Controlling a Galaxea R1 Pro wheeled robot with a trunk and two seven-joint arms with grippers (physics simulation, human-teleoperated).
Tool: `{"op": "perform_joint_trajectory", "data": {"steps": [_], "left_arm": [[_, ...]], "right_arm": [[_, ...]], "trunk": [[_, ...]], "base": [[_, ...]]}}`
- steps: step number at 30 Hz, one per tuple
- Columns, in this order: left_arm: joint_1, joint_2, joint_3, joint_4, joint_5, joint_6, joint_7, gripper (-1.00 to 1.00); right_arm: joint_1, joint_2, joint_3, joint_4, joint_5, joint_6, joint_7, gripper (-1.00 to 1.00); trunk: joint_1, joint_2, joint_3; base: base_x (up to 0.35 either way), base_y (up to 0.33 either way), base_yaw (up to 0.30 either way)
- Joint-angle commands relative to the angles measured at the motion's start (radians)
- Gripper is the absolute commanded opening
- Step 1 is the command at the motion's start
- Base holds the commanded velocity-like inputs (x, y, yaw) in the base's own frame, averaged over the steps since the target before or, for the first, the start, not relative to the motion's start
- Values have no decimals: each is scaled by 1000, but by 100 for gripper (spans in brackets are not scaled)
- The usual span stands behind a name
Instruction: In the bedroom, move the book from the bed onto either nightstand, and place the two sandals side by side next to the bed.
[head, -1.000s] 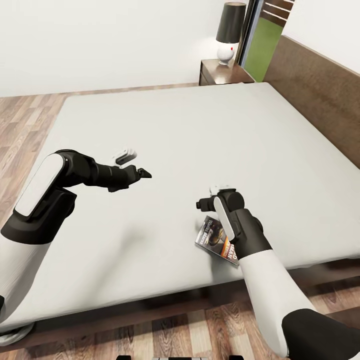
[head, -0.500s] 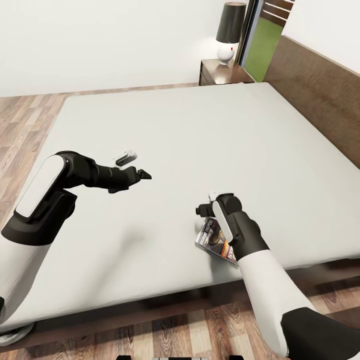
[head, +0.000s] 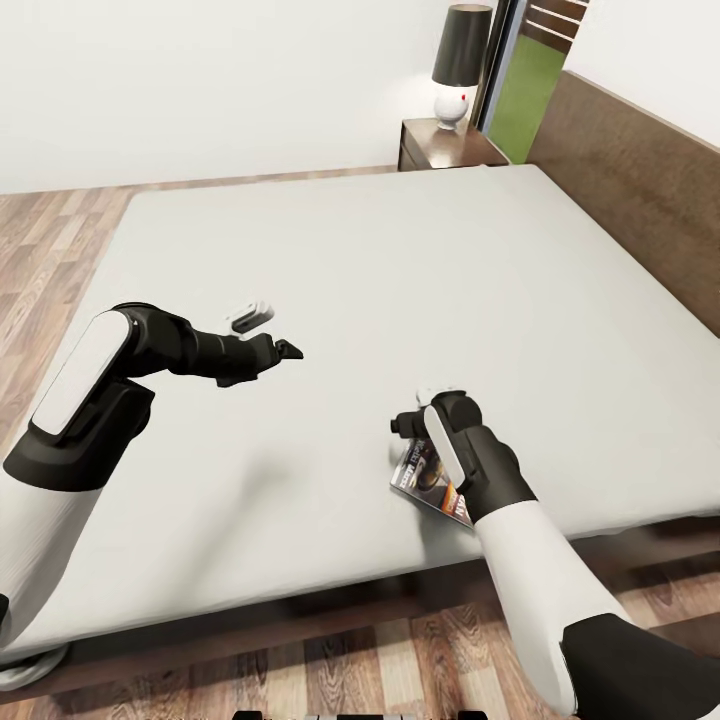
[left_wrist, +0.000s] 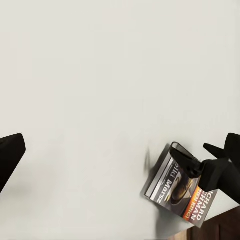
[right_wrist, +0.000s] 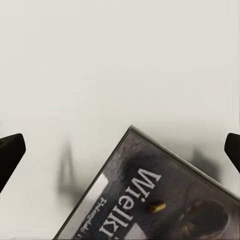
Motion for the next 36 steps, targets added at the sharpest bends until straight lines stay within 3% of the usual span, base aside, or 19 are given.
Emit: {"op": "perform_joint_trajectory", "data": {"steps": [1, 8, 36], "left_arm": [[-1, 1, 0, 0, 7, 4, 9, 100], [-1, 1, 2, 0, 7, 3, 9, 100], [-1, 1, 2, 0, 9, 2, 9, 100]], "right_arm": [[-1, 0, 1, 0, -15, 3, -10, 100], [3, 0, 1, 10, -42, -5, -10, 100], [5, 0, 4, 30, -49, -31, -9, 100]], "trunk": [[0, 0, -1], [0, 0, -1], [0, 0, -1]], "base": [[-93, -14, 0], [-136, -40, 0], [-17, -5, 0]]}}
